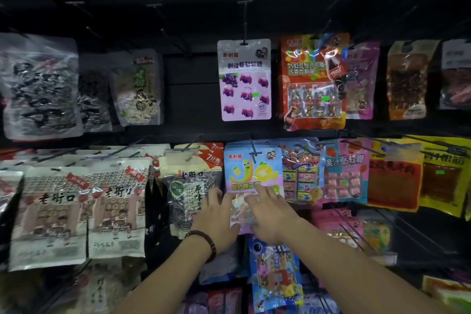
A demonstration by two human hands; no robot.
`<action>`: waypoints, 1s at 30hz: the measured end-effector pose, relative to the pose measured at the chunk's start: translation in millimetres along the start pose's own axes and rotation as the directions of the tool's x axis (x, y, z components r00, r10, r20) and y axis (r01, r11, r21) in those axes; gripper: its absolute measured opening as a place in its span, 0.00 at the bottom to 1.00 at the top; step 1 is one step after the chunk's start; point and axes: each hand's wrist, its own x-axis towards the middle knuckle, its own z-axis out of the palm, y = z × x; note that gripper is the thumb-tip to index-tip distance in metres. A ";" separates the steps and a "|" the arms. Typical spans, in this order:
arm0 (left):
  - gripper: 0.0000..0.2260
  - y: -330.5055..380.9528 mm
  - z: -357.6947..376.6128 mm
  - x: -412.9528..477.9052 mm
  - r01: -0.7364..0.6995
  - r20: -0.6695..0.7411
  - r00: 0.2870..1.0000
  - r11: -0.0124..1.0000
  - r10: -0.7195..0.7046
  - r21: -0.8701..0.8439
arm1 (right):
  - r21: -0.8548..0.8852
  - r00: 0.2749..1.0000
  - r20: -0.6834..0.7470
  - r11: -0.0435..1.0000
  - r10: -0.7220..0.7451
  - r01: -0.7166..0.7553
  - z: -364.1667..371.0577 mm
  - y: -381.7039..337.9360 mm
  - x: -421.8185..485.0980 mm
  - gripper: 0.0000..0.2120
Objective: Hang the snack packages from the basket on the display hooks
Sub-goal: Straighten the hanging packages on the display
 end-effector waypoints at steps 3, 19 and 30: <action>0.27 -18.5 -6.9 -11.1 0.044 -0.099 0.994 0.997 -0.038 0.056 | -0.013 0.992 -0.085 0.996 -0.088 0.088 -3.6 -30.3 0.4 0.35; 0.46 -91.2 11.8 8.6 0.173 -0.094 0.981 0.983 -0.167 0.055 | 0.088 0.984 -0.171 0.994 -0.054 0.070 12.5 -84.2 70.3 0.50; 0.43 -106.9 7.9 46.4 0.181 -0.018 0.983 0.984 -0.181 -0.006 | 0.107 0.988 -0.149 0.993 -0.029 0.045 7.4 -79.2 114.4 0.45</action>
